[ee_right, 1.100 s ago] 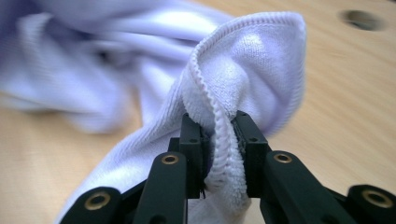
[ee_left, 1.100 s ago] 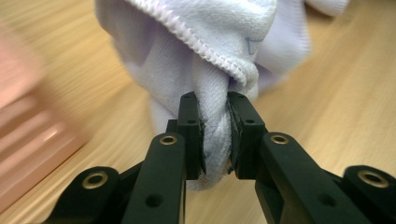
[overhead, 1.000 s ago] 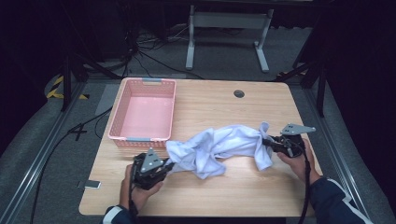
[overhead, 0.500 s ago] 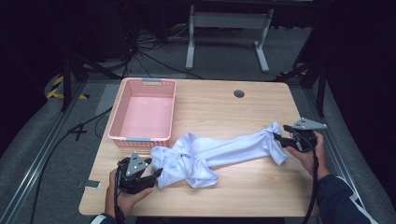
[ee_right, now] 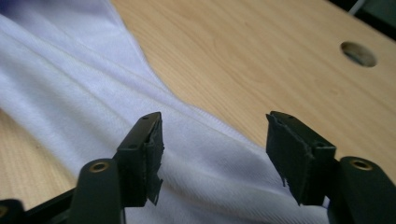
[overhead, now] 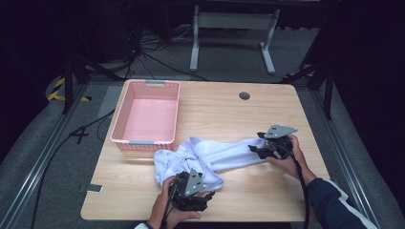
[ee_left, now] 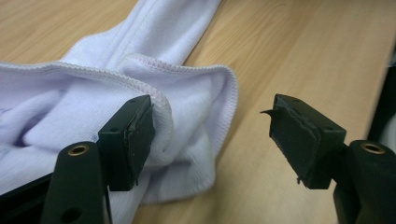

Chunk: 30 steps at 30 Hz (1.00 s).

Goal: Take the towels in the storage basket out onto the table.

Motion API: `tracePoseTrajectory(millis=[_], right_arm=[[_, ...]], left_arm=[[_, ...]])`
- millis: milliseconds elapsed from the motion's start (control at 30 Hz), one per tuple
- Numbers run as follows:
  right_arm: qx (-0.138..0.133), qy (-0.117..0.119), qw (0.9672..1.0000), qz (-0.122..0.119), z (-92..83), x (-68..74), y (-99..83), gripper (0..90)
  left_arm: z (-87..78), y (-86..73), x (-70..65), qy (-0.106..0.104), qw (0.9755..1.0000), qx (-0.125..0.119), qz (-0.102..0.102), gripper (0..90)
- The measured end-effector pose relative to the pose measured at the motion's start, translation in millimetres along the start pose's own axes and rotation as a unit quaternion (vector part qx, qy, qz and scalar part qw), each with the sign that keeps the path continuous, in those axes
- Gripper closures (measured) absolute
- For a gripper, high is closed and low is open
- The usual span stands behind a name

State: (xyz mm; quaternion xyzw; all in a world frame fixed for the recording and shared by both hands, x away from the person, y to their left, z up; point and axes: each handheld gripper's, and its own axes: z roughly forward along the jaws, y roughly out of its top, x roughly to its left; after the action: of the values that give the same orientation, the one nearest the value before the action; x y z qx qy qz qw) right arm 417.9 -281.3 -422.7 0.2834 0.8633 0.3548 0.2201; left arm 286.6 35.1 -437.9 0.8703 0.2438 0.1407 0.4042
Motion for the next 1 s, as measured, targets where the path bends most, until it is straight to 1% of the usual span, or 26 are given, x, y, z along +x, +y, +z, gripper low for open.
tracePoseTrajectory(millis=[33,67,100,133,167,200,233,300,333,367,400,433,467,500,533,567,600,633,700,733,767,833,900,933,967,1000], right_arm=[[0.009,0.003,0.9999,0.008,6.0,-0.5,0.1,31.2],[0.020,0.004,0.9997,0.013,11.1,-1.7,0.0,30.8],[0.033,0.003,0.9994,0.014,16.2,-2.6,-0.3,28.1],[0.033,0.003,0.9994,0.014,16.2,-2.6,-0.3,28.1],[0.042,0.005,0.9990,0.016,20.2,-3.4,-0.6,25.9],[0.049,0.007,0.9986,0.018,23.3,-4.3,-1.0,26.3],[0.053,0.004,0.9984,0.017,25.4,-5.0,-1.3,25.7],[0.069,0.009,0.9974,0.016,30.1,-6.3,-1.6,25.3],[0.076,0.014,0.9969,0.016,31.9,-6.3,-2.0,28.0],[0.079,0.024,0.9965,0.014,33.0,-6.5,-2.3,31.8],[0.078,0.030,0.9964,0.013,33.2,-7.0,-2.0,35.1],[0.078,0.030,0.9964,0.013,33.2,-7.0,-2.0,35.1],[0.078,0.035,0.9962,0.011,32.9,-7.0,-1.6,41.9],[0.077,0.051,0.9957,0.006,31.5,-6.4,-0.7,54.0],[0.076,0.052,0.9957,0.000,30.6,-5.7,-0.3,61.6],[0.072,0.052,0.9960,-0.003,28.4,-5.1,0.3,72.9],[0.063,0.049,0.9968,-0.003,25.6,-5.5,0.8,77.5],[0.051,0.046,0.9976,-0.005,21.7,-7.4,1.5,79.1],[0.020,0.042,0.9989,0.000,9.2,-11.4,3.0,80.6],[0.011,0.037,0.9992,-0.002,4.5,-12.1,3.9,80.7],[0.000,0.034,0.9994,-0.006,-1.6,-12.6,5.0,80.6],[-0.032,0.033,0.9989,-0.009,-18.8,-14.3,5.6,79.8],[-0.053,0.030,0.9980,-0.019,-34.0,-16.0,3.6,79.8],[-0.057,0.025,0.9978,-0.020,-39.8,-17.0,2.1,79.9],[-0.062,0.025,0.9975,-0.021,-44.3,-17.6,0.5,80.0],[-0.062,0.025,0.9975,-0.021,-44.3,-17.6,0.5,80.0]], left_arm=[[6.3,0.7,1.1,0.005,1.0000,0.005,0.006,31.1],[12.0,0.7,2.4,0.017,0.9997,0.016,0.007,32.0],[16.9,0.4,6.0,0.020,0.9994,0.026,0.007,33.8],[16.9,0.4,6.0,0.020,0.9994,0.026,0.007,34.0],[20.9,-0.8,8.5,0.019,0.9993,0.032,-0.003,34.0],[23.9,-2.4,12.5,0.023,0.9988,0.043,-0.007,35.4],[25.4,-3.5,14.4,0.027,0.9986,0.043,-0.014,38.6],[25.3,-4.1,19.8,0.031,0.9983,0.049,-0.010,44.4],[25.6,-4.5,21.6,0.032,0.9983,0.049,-0.006,49.7],[25.1,-4.9,23.3,0.031,0.9980,0.053,-0.007,54.5],[25.2,-5.2,24.9,0.033,0.9980,0.054,-0.005,61.4],[25.2,-5.2,24.9,0.033,0.9980,0.054,-0.005,68.7],[23.0,-5.3,29.4,0.036,0.9977,0.057,0.000,68.7],[21.1,-5.5,32.3,0.030,0.9978,0.060,-0.002,78.8],[18.1,-5.9,37.2,0.020,0.9979,0.061,-0.002,82.7],[14.8,-6.3,39.6,0.020,0.9979,0.062,-0.001,86.2],[9.8,-6.6,42.1,0.021,0.9980,0.059,0.005,87.1],[3.7,-7.0,44.4,0.024,0.9983,0.053,0.006,87.6],[-11.8,-7.7,49.3,0.033,0.9988,0.036,0.005,88.0],[-21.0,-8.6,52.8,0.038,0.9988,0.029,0.005,88.2],[-33.1,-10.8,57.6,0.041,0.9990,0.019,0.000,88.4],[-52.7,-17.6,65.9,0.057,0.9983,0.002,-0.014,88.9],[-67.8,-25.9,72.6,0.075,0.9970,0.006,-0.018,89.0],[-72.9,-29.2,74.2,0.083,0.9962,0.006,-0.023,89.1],[-72.9,-29.2,74.2,0.083,0.9962,0.006,-0.023,89.0],[-80.8,-35.6,78.1,0.094,0.9950,-0.001,-0.033,89.0]])
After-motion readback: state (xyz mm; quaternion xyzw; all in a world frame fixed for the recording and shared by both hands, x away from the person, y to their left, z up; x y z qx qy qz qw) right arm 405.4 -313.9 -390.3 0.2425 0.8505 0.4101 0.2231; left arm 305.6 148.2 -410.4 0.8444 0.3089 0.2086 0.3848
